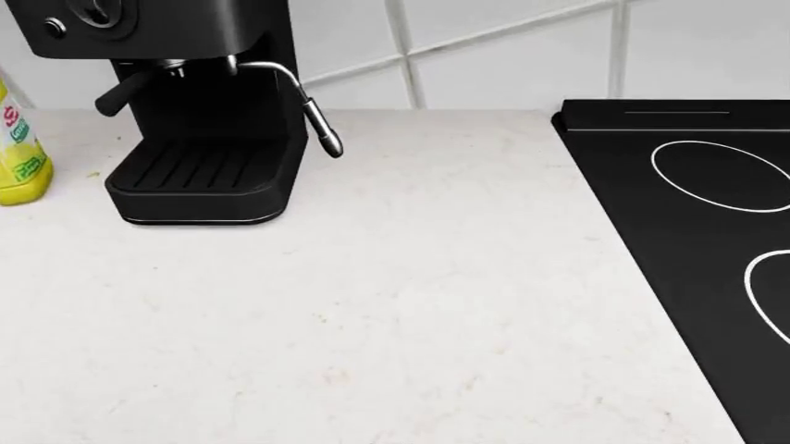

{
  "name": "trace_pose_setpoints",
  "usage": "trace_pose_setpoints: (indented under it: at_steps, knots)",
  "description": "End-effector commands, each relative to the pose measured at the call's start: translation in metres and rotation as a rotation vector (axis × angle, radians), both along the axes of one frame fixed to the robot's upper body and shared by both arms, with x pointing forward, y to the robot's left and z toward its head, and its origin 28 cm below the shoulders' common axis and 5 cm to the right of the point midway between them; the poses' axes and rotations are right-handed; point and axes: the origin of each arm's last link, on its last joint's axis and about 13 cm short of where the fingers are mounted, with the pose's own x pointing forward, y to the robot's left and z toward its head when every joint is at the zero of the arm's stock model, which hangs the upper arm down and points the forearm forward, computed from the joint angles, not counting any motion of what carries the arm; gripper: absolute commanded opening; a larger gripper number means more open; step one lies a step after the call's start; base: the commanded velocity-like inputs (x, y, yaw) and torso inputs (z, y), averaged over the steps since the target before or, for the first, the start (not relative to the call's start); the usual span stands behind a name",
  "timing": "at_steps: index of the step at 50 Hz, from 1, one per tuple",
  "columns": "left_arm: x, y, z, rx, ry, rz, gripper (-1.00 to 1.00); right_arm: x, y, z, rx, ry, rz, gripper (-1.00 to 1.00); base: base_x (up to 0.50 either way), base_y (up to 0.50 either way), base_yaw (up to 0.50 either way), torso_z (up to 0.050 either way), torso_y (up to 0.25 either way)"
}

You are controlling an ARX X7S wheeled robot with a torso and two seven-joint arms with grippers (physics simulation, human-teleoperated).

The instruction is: Close the microwave door

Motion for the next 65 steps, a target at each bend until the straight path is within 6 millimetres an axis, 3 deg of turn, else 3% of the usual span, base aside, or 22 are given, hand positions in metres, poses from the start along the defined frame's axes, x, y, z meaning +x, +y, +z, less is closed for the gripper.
trace_pose_setpoints:
  at_steps: [1, 10, 24, 65]
  knots:
    - [0.0, 0.0, 0.001, -0.003, 0.001, -0.001, 1.0, 0.014, 0.005, 0.025, -0.014, -0.002, -0.009, 1.0, 0.0, 0.0, 0.0, 0.0, 0.0]
    - [0.0, 0.001, 0.001, -0.005, 0.0, 0.001, 1.0, 0.029, 0.005, 0.042, 0.004, 0.009, -0.018, 1.0, 0.0, 0.0, 0.0, 0.0, 0.0]
    - [0.0, 0.001, 0.0, -0.004, 0.0, 0.0, 1.0, 0.028, -0.003, 0.066, 0.006, -0.023, -0.06, 1.0, 0.0, 0.0, 0.0, 0.0, 0.0]
    - [0.002, -0.001, -0.002, 0.001, 0.009, -0.002, 1.0, 0.027, -0.036, 0.072, 0.057, -0.032, -0.15, 1.0, 0.0, 0.0, 0.0, 0.0, 0.0]
